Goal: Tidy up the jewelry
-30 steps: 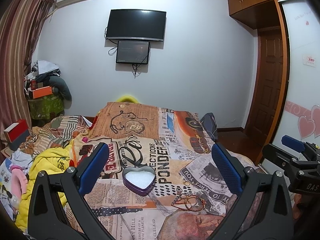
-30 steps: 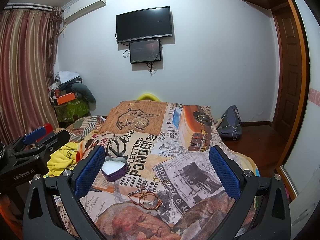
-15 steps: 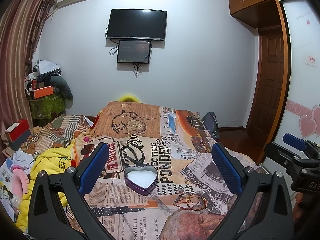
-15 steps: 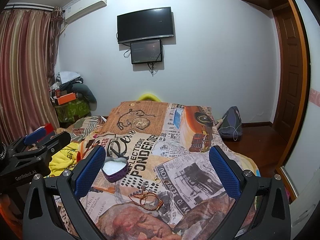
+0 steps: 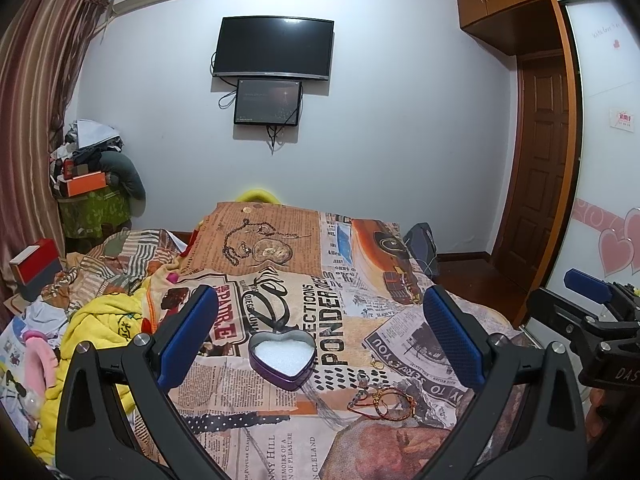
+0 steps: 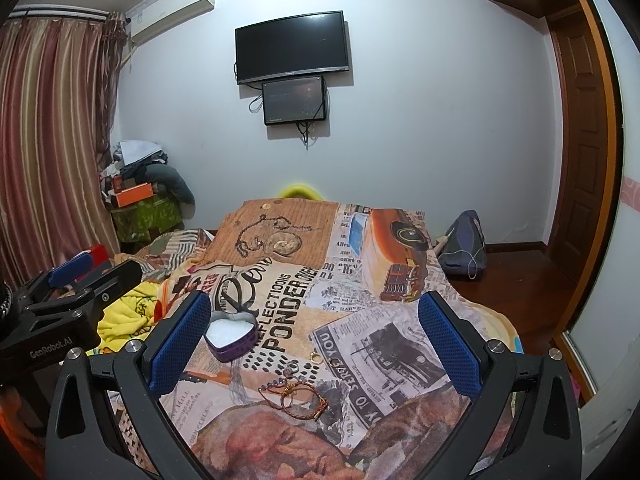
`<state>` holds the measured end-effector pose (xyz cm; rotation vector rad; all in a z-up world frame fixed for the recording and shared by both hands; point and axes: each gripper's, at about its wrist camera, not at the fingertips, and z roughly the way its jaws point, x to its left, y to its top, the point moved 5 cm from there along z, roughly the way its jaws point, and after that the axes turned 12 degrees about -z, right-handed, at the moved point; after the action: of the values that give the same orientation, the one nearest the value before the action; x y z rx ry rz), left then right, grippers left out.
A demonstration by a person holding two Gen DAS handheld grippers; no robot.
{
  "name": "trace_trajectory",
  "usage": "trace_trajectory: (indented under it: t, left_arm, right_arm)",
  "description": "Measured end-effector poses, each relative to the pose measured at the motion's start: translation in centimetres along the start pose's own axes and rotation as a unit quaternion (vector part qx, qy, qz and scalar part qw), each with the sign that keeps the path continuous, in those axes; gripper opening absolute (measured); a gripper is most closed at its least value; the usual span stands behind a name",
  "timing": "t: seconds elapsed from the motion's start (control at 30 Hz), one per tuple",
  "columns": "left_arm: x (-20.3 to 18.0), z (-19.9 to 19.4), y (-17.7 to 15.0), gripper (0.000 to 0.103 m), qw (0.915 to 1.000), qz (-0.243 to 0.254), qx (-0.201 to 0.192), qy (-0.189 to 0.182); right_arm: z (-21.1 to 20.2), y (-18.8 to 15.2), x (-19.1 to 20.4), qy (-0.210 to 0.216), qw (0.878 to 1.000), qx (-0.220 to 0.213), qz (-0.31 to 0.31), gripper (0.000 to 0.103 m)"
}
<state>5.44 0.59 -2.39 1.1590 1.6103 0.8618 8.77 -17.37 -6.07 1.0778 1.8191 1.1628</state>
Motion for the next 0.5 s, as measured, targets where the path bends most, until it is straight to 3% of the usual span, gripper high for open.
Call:
trace_trajectory:
  t: [0.5]
  left_arm:
    - [1.1,3.4,-1.8,0.103,0.9985,0.005,0.048,0.027]
  right_arm:
    - [3.1,-2.2,0.1,0.01,0.999,0.043,-0.003,0.103]
